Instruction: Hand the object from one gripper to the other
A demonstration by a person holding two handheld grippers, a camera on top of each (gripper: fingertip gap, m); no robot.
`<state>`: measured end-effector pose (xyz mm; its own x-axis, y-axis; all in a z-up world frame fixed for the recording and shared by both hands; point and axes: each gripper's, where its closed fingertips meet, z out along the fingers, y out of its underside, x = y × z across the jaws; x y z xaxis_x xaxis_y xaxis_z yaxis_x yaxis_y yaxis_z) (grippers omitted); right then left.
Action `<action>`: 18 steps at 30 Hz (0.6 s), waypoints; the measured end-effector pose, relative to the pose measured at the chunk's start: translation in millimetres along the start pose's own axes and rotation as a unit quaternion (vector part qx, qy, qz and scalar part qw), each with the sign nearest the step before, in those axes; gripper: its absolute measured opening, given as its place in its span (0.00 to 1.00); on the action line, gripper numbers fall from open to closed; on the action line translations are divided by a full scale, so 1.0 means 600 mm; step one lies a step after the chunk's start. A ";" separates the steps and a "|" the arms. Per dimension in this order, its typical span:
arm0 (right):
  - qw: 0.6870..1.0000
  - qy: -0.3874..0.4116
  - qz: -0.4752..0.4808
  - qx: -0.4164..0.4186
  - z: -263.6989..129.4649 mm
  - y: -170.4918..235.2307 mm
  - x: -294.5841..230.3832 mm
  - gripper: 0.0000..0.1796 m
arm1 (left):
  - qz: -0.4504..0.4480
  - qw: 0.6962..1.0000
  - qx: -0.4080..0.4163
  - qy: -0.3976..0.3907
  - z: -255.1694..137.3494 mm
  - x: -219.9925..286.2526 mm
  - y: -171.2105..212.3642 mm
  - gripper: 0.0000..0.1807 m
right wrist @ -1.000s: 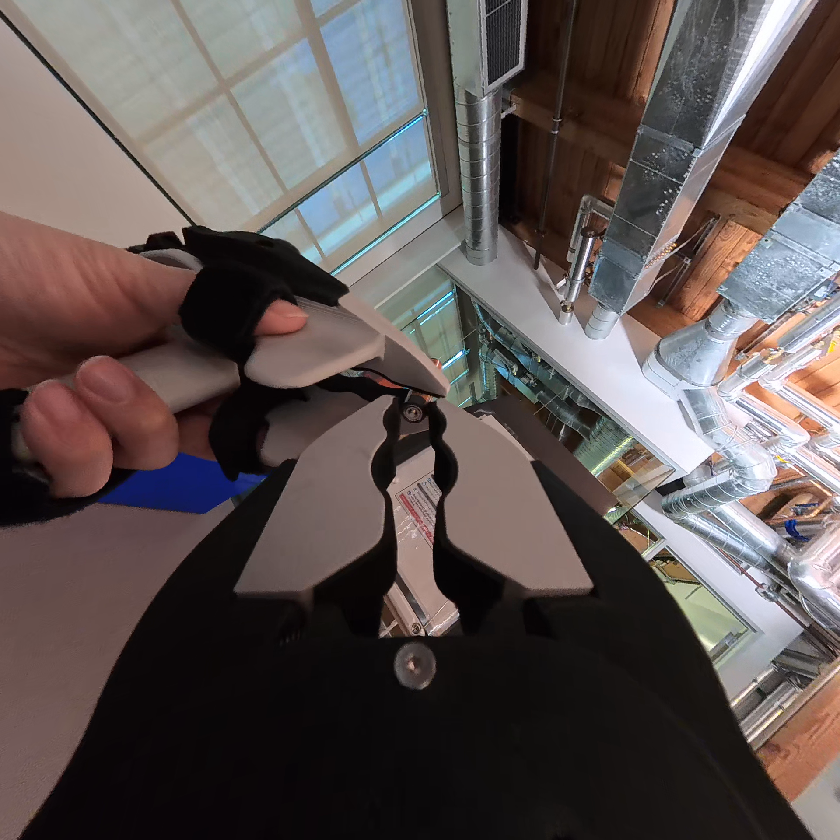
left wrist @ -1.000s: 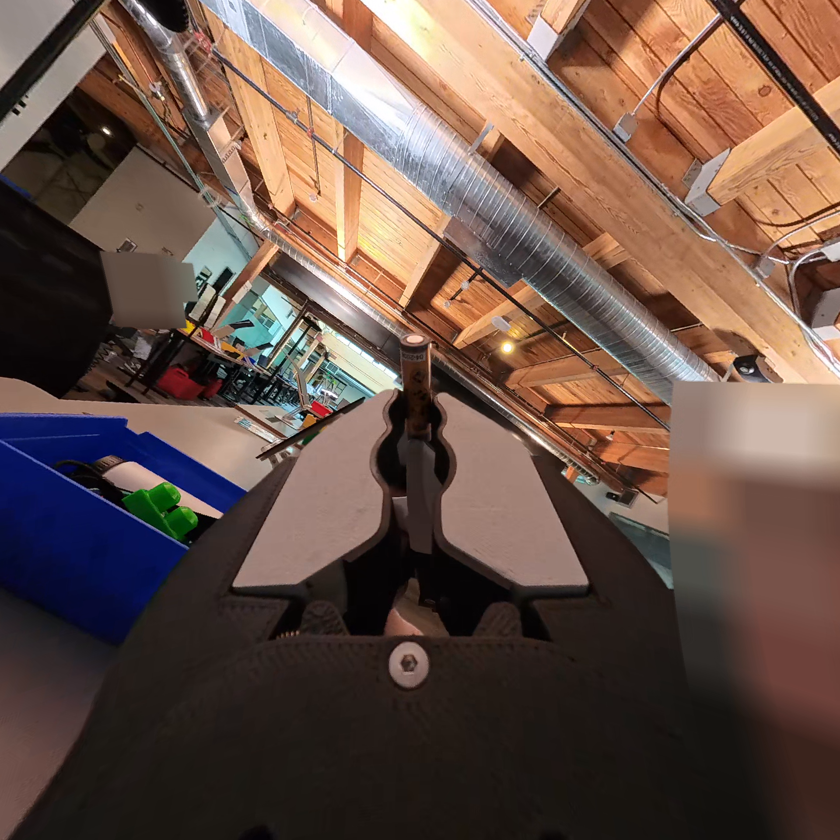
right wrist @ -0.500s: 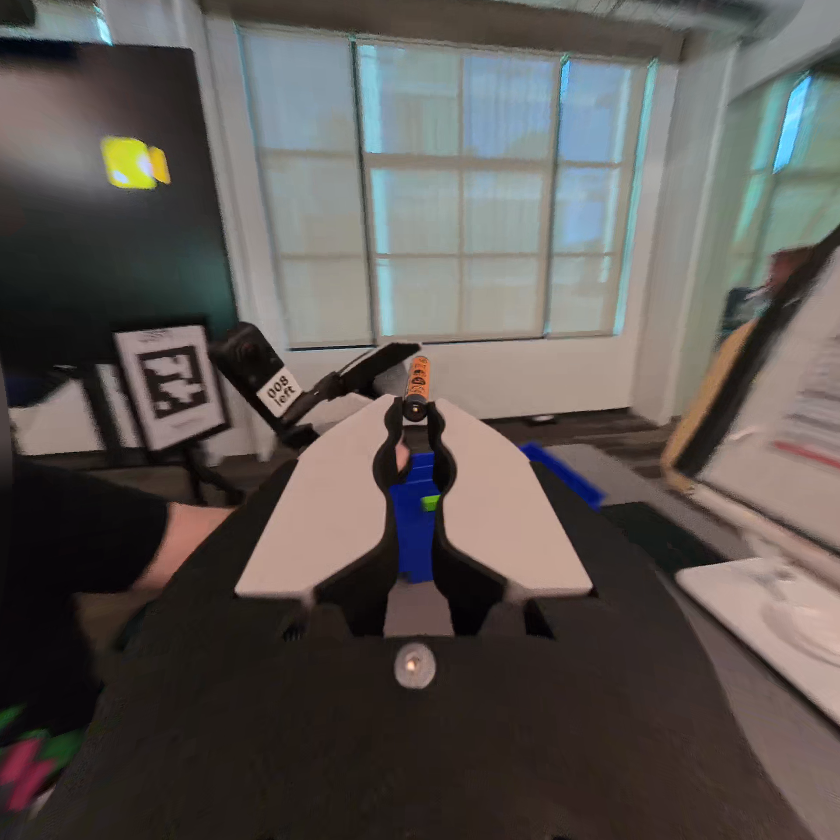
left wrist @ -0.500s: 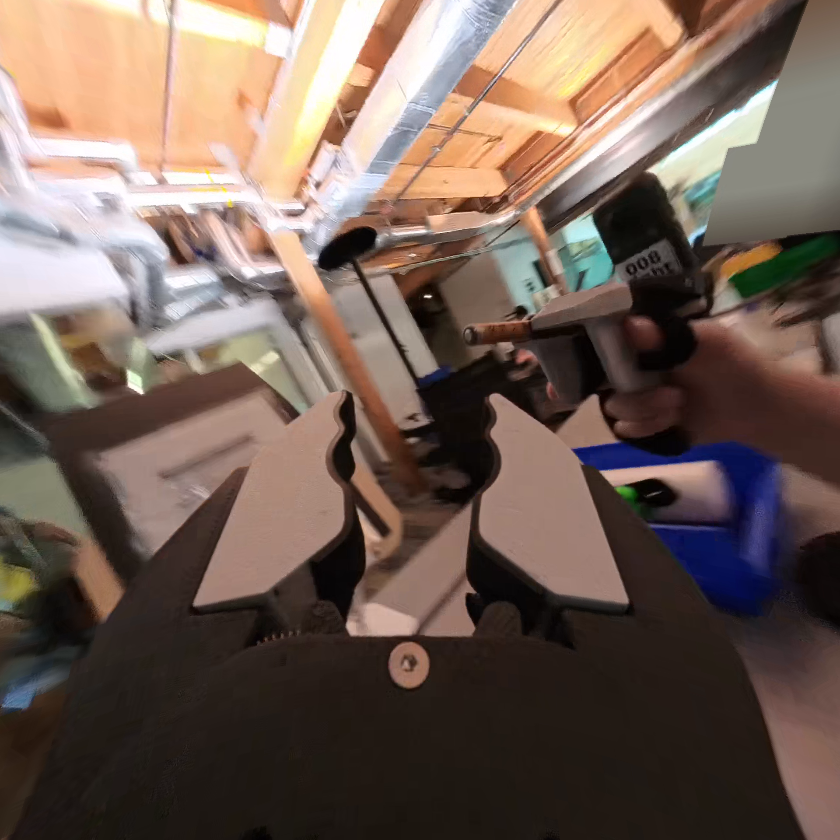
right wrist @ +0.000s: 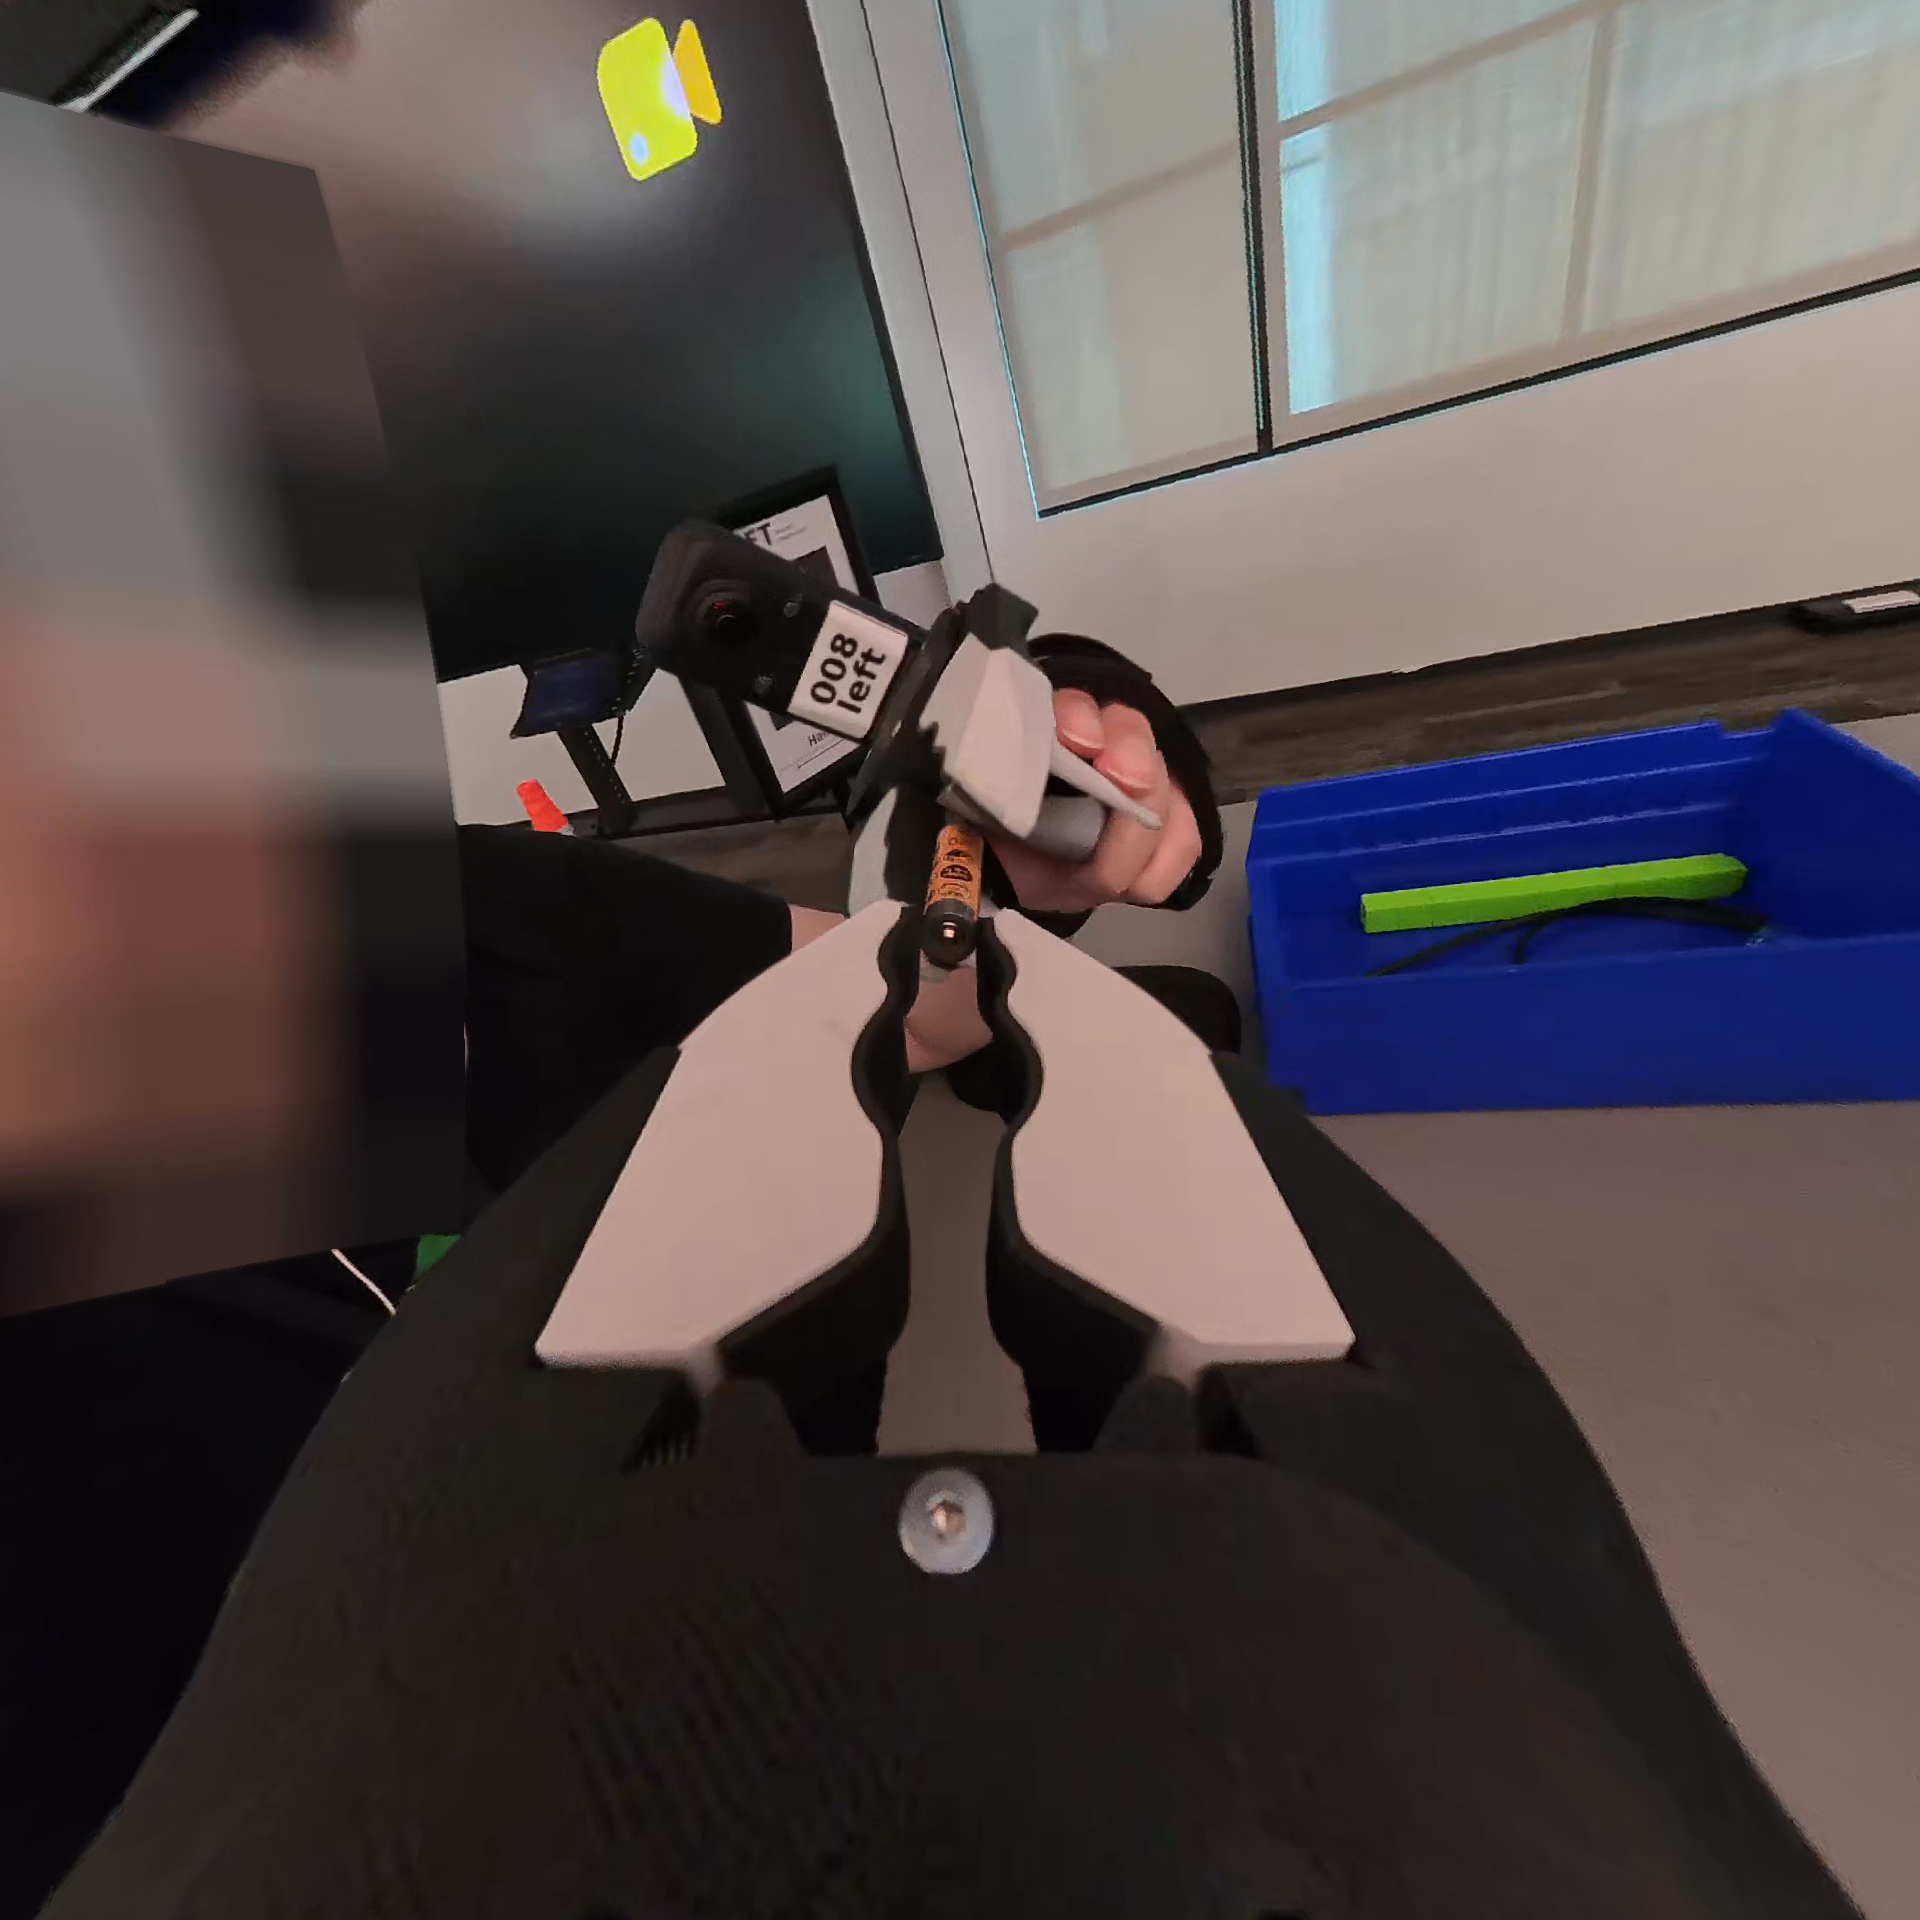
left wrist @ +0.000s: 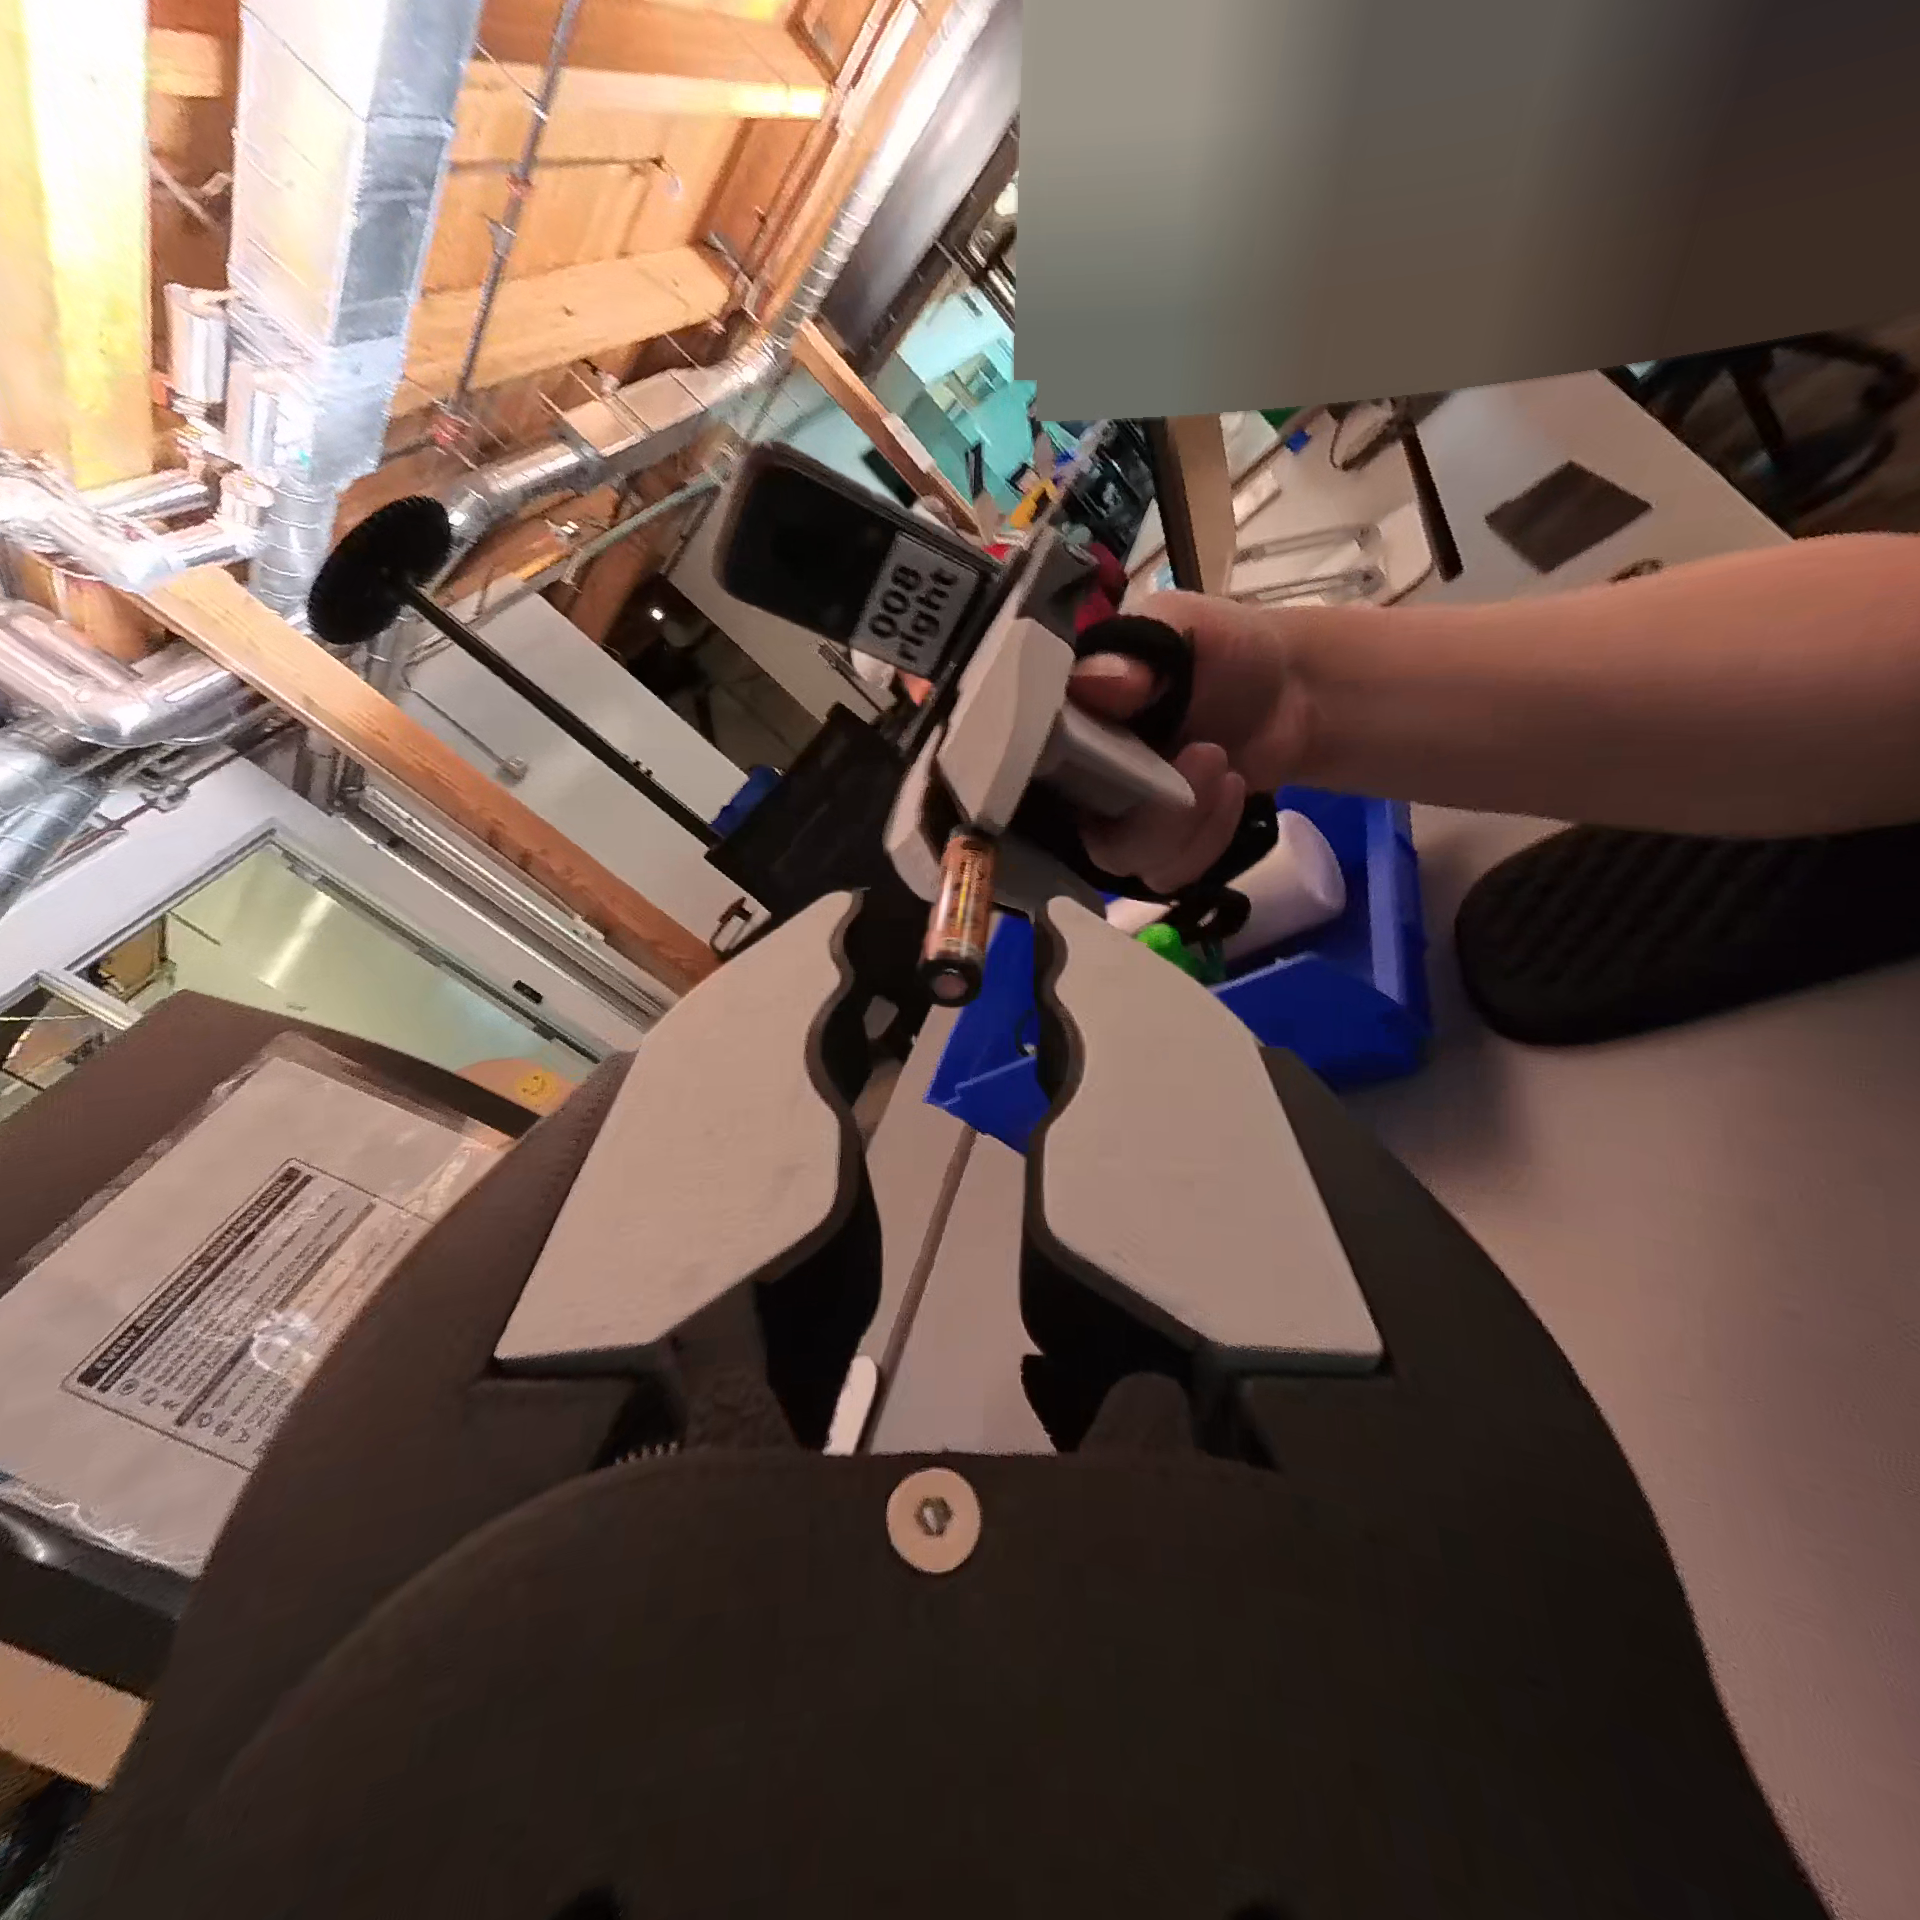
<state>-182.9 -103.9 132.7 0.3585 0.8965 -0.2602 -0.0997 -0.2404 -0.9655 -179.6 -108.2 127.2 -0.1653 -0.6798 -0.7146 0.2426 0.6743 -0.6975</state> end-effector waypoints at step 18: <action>0.821 0.409 -0.398 0.013 0.016 -0.058 0.056 0.30 | 0.310 0.876 -0.197 -0.313 -0.011 -0.100 0.053 0.05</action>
<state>-176.2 -62.1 157.7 0.8224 0.2132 0.5274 0.4518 0.3187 -0.8333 -168.2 -44.2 147.2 0.4674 -0.0892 -0.8795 -0.2679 0.9338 -0.2371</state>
